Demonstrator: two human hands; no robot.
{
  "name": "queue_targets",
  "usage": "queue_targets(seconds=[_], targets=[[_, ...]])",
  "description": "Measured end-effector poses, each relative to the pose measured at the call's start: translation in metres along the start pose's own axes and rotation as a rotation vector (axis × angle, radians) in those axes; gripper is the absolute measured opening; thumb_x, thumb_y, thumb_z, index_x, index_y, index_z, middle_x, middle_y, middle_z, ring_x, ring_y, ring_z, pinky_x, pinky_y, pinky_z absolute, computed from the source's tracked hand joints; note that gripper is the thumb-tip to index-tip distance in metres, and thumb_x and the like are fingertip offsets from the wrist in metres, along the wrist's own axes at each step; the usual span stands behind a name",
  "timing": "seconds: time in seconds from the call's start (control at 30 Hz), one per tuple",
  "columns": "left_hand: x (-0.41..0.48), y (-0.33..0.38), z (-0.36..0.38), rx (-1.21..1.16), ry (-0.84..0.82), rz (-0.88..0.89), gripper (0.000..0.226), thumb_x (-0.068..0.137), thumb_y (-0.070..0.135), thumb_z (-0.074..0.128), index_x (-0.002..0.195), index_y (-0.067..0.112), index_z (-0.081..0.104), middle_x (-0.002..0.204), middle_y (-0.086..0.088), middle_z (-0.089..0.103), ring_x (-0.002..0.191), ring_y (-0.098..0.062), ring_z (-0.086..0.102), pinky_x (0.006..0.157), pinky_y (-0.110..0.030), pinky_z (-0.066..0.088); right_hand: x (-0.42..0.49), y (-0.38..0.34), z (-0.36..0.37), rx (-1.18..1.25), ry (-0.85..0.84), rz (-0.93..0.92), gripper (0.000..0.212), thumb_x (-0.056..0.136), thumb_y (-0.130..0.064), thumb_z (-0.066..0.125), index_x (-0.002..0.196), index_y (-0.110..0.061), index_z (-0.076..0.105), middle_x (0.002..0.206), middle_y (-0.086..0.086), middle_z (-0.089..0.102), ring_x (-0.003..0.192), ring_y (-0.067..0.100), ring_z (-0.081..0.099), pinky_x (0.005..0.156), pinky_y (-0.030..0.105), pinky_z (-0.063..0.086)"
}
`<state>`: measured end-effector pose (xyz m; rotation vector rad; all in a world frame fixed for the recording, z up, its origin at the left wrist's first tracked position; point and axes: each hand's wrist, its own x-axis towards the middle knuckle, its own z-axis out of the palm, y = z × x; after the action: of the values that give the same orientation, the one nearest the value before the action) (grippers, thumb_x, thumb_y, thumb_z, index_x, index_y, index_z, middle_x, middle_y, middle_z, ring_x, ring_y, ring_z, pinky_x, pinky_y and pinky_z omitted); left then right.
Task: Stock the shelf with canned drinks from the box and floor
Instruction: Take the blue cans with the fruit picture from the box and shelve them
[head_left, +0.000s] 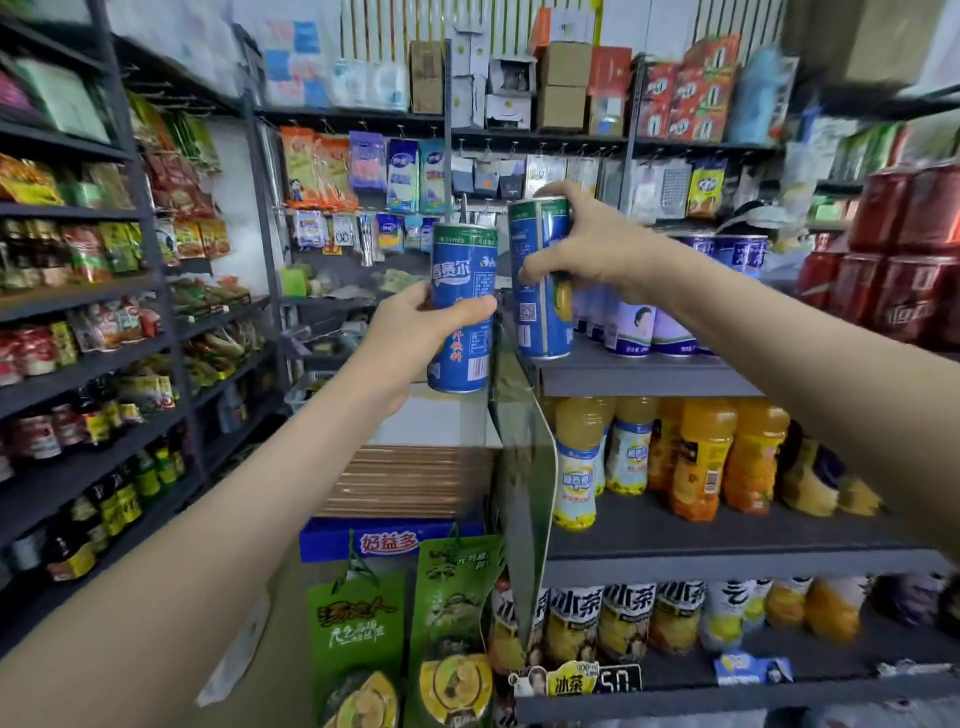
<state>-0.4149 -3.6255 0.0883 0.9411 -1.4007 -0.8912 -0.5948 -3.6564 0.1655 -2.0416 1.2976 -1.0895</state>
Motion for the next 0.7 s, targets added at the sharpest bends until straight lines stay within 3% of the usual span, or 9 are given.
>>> queue_targets(seconds=[0.13, 0.27, 0.37, 0.43, 0.7], targets=[[0.020, -0.004, -0.014, -0.029, -0.013, 0.008, 0.035, 0.078, 0.026, 0.074, 0.111, 0.021, 0.063, 0.104, 0.003, 0.071, 0.090, -0.013, 0.069, 0.075, -0.028, 0.052, 0.031, -0.020, -0.014, -0.106, -0.011, 0.050, 0.075, 0.069, -0.006, 0.079, 0.128, -0.019, 0.033, 0.093, 0.007, 0.057, 0.075, 0.017, 0.055, 0.063, 0.032, 0.053], [0.038, -0.009, -0.025, -0.046, -0.026, 0.016, 0.038, 0.077, 0.028, 0.073, 0.113, 0.021, 0.062, 0.102, 0.004, 0.071, 0.087, -0.011, 0.070, 0.069, -0.025, 0.051, 0.064, -0.027, -0.021, -0.297, -0.046, 0.044, 0.076, 0.070, -0.009, 0.080, 0.131, -0.013, 0.035, 0.123, 0.015, 0.051, 0.085, 0.018, 0.054, 0.069, 0.029, 0.049], [0.050, -0.014, -0.032, -0.048, -0.035, 0.021, 0.037, 0.078, 0.027, 0.073, 0.113, 0.021, 0.062, 0.101, 0.005, 0.071, 0.085, -0.009, 0.070, 0.068, -0.023, 0.051, 0.085, -0.022, -0.023, -0.532, -0.130, 0.080, 0.092, 0.069, -0.018, 0.082, 0.143, -0.008, 0.028, 0.147, 0.013, 0.034, 0.120, 0.028, 0.045, 0.097, 0.037, 0.042], [0.057, -0.020, -0.036, -0.042, -0.042, 0.032, 0.035, 0.078, 0.027, 0.073, 0.111, 0.022, 0.063, 0.100, 0.005, 0.071, 0.082, -0.007, 0.070, 0.063, -0.019, 0.051, 0.098, -0.016, -0.023, -0.674, -0.158, 0.115, 0.092, 0.069, -0.025, 0.082, 0.143, -0.009, 0.030, 0.148, 0.012, 0.033, 0.129, 0.032, 0.039, 0.105, 0.040, 0.033], [0.079, -0.044, -0.045, -0.094, -0.019, 0.027, 0.027, 0.079, 0.023, 0.072, 0.105, 0.023, 0.063, 0.095, 0.009, 0.071, 0.070, 0.002, 0.068, 0.051, -0.010, 0.048, 0.149, 0.011, -0.015, -1.223, -0.189, 0.180, 0.089, 0.065, -0.050, 0.078, 0.137, -0.008, 0.047, 0.144, 0.010, 0.043, 0.133, 0.030, 0.036, 0.111, 0.049, 0.029]])
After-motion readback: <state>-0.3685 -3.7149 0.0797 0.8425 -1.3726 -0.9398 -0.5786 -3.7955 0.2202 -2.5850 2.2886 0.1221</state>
